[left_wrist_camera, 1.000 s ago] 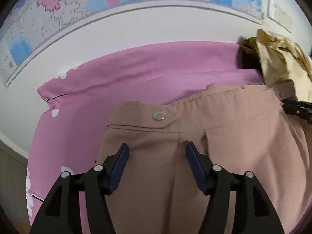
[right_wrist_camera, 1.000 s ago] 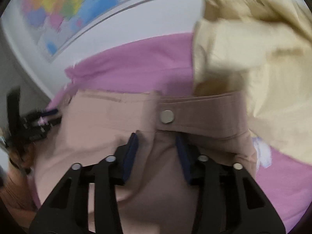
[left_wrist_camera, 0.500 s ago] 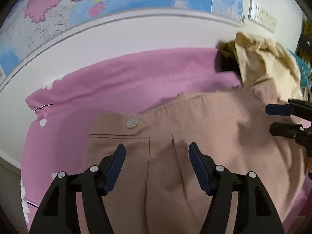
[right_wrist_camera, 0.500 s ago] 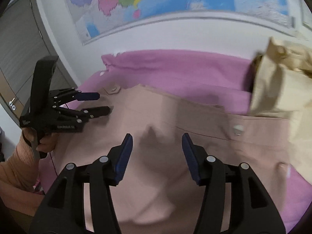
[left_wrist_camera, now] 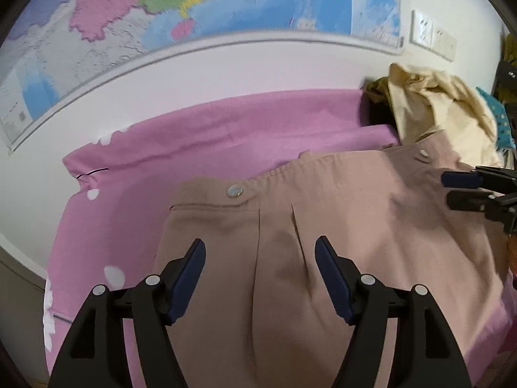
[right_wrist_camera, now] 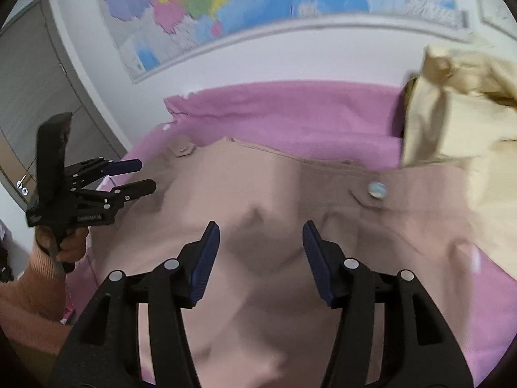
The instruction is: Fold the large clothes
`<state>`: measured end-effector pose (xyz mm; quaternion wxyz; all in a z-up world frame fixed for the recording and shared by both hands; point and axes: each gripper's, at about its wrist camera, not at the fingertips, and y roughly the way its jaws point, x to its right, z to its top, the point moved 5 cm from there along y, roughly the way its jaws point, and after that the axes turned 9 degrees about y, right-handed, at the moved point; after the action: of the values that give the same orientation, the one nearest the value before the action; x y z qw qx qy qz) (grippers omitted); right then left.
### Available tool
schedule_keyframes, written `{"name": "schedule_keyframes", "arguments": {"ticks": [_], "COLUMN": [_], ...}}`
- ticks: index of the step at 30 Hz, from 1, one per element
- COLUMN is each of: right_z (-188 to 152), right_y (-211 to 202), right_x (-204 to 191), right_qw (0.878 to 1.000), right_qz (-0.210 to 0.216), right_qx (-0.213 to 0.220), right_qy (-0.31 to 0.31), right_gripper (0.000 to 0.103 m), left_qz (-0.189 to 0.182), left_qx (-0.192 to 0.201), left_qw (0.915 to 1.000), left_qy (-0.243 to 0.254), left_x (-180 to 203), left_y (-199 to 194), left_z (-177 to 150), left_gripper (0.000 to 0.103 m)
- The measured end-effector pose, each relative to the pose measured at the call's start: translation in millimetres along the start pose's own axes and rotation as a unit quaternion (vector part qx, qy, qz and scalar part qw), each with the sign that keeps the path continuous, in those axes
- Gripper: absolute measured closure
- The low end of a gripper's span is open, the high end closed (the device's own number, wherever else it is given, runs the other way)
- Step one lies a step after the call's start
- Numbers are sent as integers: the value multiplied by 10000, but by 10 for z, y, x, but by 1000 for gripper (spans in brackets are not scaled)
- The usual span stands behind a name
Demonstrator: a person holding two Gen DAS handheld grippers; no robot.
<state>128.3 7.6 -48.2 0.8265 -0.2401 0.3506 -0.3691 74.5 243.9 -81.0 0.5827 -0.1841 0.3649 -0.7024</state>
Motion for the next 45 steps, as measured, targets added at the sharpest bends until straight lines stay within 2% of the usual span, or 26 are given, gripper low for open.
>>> {"name": "schedule_keyframes", "arguments": {"ticks": [4,10,13,14,16,18,20,22,25,26,27,29,31,34,36,38,42,45], "right_z": [-260,-590,-684,-707,-714,-716,-716,-748,-875,-926,-968,-1011,-1012,-977,-919,-887,-961,-1001], "right_y": [-302,-362,-333,-345,-394,-508,-646,-753,-779,-745,-727,-713,-727,-781,-895,-946,-819,-751], "right_x": [121,506,727,778,807,779,724,710,812,881,944,1018,1020,900,825,815,980,1038], "right_qw": [9997,9963,9927,9918,9898,9901,9903,9905,9900,9887,9873,9845,9835,9865,9875,9880,9847,9821], "right_qz": [-12,-321,-353,-311,-223,-272,-105,-152,-379,-405,-414,-313,-370,-624,-609,-654,-939,-915], "right_qx": [113,44,38,52,111,200,364,477,363,261,204,242,268,282,498,590,324,222], "right_qy": [219,794,1151,1236,1405,1363,1334,1281,1309,1420,1520,1707,1749,1486,1369,1270,1433,1629], "right_gripper": [48,49,59,61,61,57,52,52,56,62,68,69,70,66,59,57,60,60], "left_qz": [-47,-109,35,-61,-132,-42,-53,-55,-202,-223,-207,-145,-171,-139,-151,-145,-155,-198], "left_qx": [37,-208,-414,-469,-450,-370,-258,-123,34,33,-24,-211,-279,-242,-169,-90,-95,-257], "left_qw": [10000,9995,9982,9972,9957,9963,9965,9969,9969,9970,9973,9972,9968,9966,9966,9967,9965,9959], "left_qy": [4,-231,-430,-571,-793,-780,-788,-780,-763,-742,-707,-699,-735,-774,-798,-789,-810,-845], "left_x": [-78,-192,-301,-337,-401,-416,-434,-459,-444,-436,-418,-391,-373,-385,-385,-394,-395,-382], "left_y": [-200,-199,-62,-20,-14,-87,-188,-301,-435,-443,-421,-315,-251,-262,-315,-378,-395,-303], "left_z": [-248,-611,-733,-762,-782,-775,-781,-808,-869,-894,-929,-967,-997,-994,-986,-991,-1032,-1083], "left_gripper": [34,34,33,30,30,30,30,30,30,30,30,30,30,30,30,30,30,29]}}
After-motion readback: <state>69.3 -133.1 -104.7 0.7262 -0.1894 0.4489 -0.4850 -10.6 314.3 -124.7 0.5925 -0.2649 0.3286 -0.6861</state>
